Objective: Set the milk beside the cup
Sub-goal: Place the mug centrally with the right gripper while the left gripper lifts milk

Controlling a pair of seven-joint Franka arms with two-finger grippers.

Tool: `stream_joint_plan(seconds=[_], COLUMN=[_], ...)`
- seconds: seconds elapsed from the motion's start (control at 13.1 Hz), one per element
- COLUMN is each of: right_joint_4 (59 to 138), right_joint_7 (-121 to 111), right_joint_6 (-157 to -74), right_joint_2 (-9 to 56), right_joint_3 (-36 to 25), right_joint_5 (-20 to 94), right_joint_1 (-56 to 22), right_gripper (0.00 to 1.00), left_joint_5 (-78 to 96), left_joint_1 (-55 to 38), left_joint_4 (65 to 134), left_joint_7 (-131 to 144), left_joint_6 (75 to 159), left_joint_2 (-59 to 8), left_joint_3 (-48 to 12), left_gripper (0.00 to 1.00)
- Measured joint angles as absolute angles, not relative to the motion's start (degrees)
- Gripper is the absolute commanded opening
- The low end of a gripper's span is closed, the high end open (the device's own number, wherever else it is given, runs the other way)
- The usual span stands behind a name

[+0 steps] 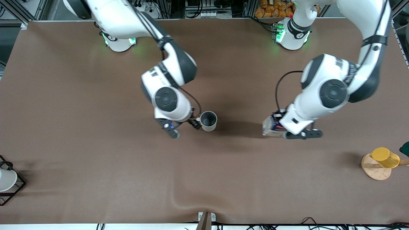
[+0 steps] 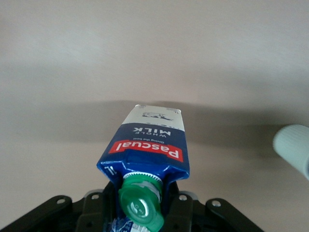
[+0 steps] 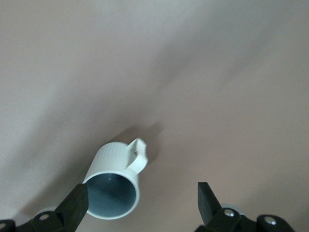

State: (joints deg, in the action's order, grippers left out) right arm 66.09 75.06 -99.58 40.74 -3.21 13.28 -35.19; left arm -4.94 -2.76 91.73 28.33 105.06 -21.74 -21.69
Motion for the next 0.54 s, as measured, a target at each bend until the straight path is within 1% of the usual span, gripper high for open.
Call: stream_joint_plan(seconds=[0.15,0.54], right_joint_4=[65.07,65.2], right_joint_7=[67.26,43.78], right_joint_6=[-96.49,-87.72], right_joint_2=[37.91,31.3], right_joint_3=[-3.44,-4.15], right_joint_5=[13.22,12.97], right_joint_1=[-31.53,-20.34], right_gripper=[1.0,1.0], left_joint_5=[-4.93,-4.93], left_joint_1=[-5.77,-17.44], left_joint_4=[91.56,91.26], left_joint_7=[34.59,49.73], left_joint_6=[105.05,105.07], left_joint_2=[-21.83,-23.58], left_joint_3=[-23.25,-23.68], left_gripper=[0.4,0.4])
